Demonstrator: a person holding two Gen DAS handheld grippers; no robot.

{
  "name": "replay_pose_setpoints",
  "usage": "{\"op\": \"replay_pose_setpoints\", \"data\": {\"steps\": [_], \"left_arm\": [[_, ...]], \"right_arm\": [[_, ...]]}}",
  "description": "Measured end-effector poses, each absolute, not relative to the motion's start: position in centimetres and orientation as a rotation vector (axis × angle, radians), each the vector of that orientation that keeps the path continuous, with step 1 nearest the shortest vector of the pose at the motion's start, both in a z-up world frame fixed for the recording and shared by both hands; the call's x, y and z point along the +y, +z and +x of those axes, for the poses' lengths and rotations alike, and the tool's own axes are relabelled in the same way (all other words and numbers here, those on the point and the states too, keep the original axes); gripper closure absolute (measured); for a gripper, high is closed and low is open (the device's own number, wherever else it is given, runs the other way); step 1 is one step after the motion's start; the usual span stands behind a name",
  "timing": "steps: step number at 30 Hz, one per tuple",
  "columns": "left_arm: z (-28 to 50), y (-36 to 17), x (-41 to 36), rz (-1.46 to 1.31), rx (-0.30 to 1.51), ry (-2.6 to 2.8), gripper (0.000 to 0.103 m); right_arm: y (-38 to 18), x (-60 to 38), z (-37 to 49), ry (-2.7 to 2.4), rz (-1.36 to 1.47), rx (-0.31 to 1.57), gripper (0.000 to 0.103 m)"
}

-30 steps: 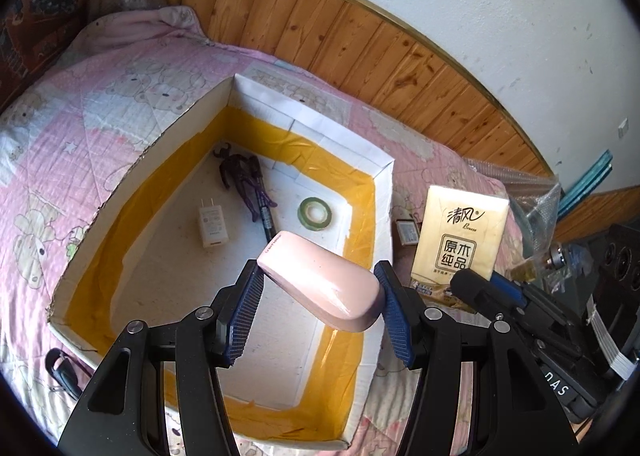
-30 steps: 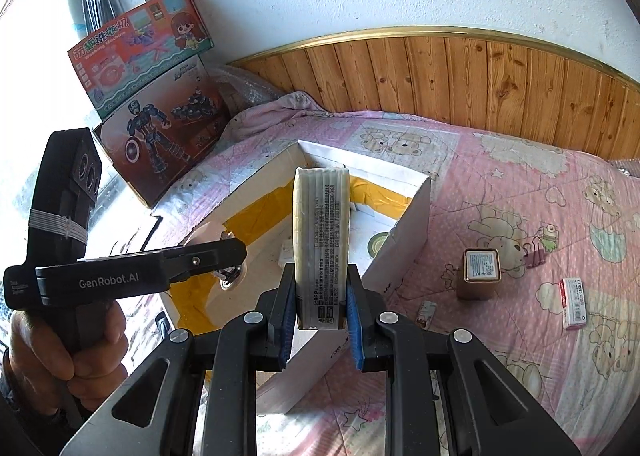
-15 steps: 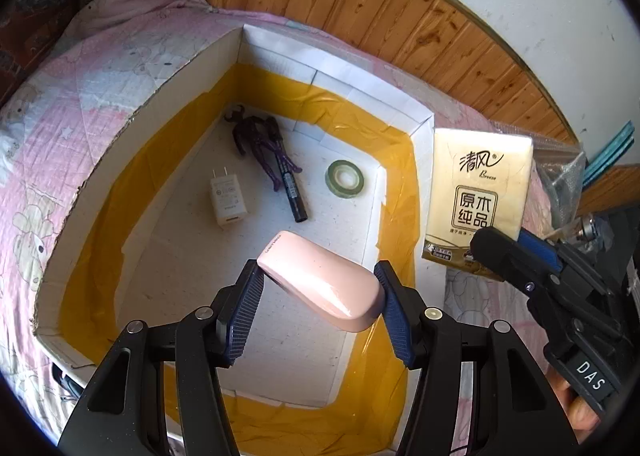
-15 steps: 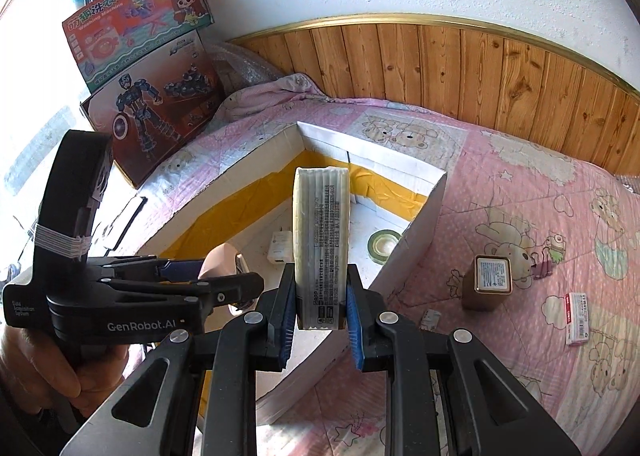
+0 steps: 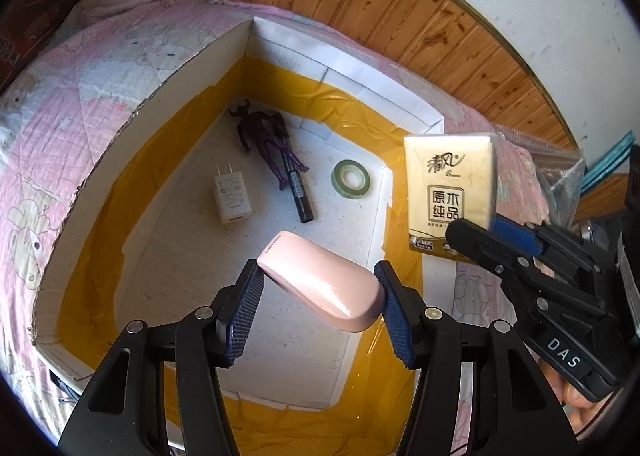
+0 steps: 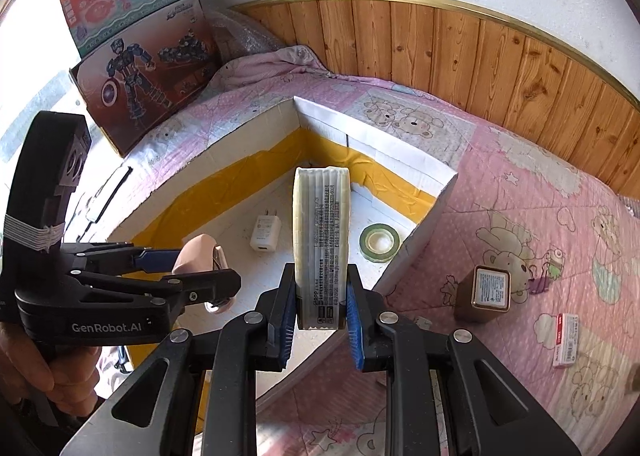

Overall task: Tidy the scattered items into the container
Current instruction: 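Carry the pink stapler and tissue pack over the white box with both grippers, then lower the stapler and tissue pack into the box and open both grippers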

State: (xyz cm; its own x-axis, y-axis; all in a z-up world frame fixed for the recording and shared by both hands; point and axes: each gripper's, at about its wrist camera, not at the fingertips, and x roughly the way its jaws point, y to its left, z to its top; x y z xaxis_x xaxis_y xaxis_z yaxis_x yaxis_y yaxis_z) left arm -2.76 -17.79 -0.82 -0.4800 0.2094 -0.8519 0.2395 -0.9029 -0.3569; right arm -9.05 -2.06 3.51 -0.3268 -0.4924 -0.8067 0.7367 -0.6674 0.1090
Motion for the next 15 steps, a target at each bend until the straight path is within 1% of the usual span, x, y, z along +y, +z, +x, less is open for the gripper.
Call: {"op": "replay_pose_setpoints", "data": {"steps": [4,10,15], "left_arm": [[-2.8,-0.6,-16.2,1.624,0.539,-2.671,0.044],[-2.9,-1.1,-13.7,1.676,0.402,-2.713,0.044],[-3.5,-1.7,-13.1,1.704,0.369,-2.7,0.044]], "right_arm": [[3.2,-3.1,-10.5,-1.99,1.175,0.446,0.079],[2.4,-4.9,-12.7,-1.881,1.293,0.525,0.079],[1.3,-7.0,-12.8,-1.82,1.327,0.71,0.079]]}}
